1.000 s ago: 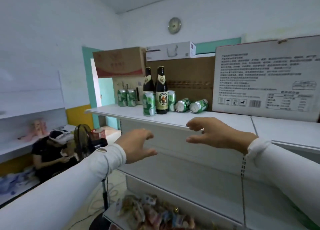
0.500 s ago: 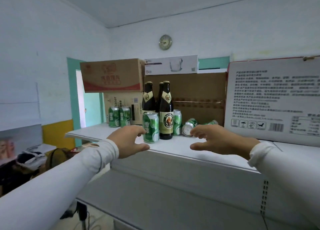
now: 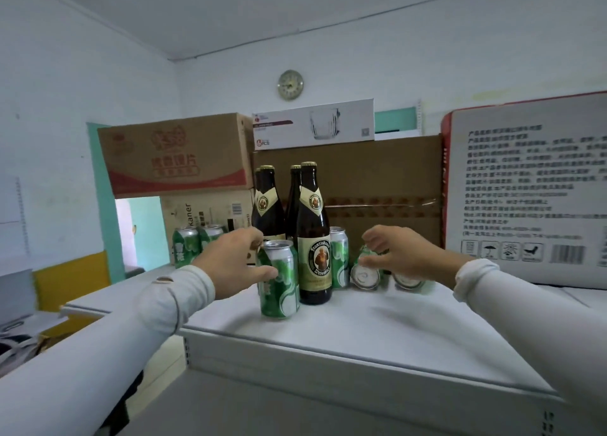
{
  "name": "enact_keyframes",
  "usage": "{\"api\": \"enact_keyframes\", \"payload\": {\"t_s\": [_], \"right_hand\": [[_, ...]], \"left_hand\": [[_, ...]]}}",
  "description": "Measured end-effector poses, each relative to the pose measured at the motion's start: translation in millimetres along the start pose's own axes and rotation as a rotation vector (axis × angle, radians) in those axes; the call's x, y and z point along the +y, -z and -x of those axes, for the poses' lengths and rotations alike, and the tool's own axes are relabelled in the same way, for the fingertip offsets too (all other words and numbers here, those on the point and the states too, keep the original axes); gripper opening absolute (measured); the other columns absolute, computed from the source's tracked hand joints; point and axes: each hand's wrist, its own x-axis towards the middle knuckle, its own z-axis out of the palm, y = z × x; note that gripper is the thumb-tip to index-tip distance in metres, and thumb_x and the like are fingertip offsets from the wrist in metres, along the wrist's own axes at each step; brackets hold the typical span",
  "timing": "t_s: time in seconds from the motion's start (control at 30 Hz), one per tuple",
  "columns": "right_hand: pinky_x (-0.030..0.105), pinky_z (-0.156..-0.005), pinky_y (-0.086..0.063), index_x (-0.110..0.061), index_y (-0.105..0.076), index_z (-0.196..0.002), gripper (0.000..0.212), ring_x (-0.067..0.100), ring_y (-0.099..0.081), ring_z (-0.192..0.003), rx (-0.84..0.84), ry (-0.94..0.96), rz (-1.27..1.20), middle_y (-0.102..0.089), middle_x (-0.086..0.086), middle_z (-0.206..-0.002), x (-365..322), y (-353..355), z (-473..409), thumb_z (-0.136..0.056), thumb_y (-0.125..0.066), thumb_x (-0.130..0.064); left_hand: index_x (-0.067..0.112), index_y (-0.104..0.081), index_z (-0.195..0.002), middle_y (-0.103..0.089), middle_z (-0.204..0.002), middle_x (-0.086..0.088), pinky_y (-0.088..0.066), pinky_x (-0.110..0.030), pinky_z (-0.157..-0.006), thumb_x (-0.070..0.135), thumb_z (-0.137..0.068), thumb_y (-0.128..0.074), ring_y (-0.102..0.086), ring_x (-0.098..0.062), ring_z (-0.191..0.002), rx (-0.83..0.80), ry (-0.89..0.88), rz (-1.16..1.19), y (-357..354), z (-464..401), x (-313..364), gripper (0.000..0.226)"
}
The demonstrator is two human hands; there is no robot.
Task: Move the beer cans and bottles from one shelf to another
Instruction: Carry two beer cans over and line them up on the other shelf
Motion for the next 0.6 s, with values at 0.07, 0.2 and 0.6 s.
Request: {"api": "enact_keyframes", "payload": {"t_s": [0.07,0.2,0.6], "right_hand": [[0.028,-0.099,-0.047,-0.018,-0.049,-0.138,0.065,0.012,-0.059,-0.109,0.003,-0.042,-0.027,-0.062,-0.002,-0.128,1,-3,-16,-0.084,-0.073,-0.045],[0.035,-0.104,-0.046,-0.017,-0.041,-0.145,0.080,0.017,-0.056,-0.120,-0.033,-0.128,-0.067,-0.056,0.001,-0.139,1,-16,-46,-0.080,-0.077,-0.045],[0.033,-0.094,-0.053,-0.017,-0.054,-0.131,0.066,0.014,-0.064,-0.104,-0.089,-0.098,-0.215,-0.067,-0.003,-0.116,-5,-32,-75,-0.076,-0.082,-0.039]], "left_hand": [[0.020,-0.047,-0.128,-0.057,-0.119,0.005,-0.048,-0.033,-0.095,0.050,-0.075,-0.073,-0.055,-0.014,-0.104,0.006,-0.024,0.080,-1,-8,-5,0.067],[0.023,-0.042,-0.136,-0.053,-0.129,0.008,-0.044,-0.029,-0.099,0.053,-0.073,-0.073,-0.051,-0.010,-0.113,-0.044,-0.101,0.124,-8,-19,-14,0.076],[0.043,-0.043,-0.117,-0.057,-0.109,0.024,-0.047,-0.016,-0.080,0.047,-0.071,-0.078,-0.056,0.001,-0.101,-0.080,-0.158,0.320,-20,-25,-24,0.058]]}}
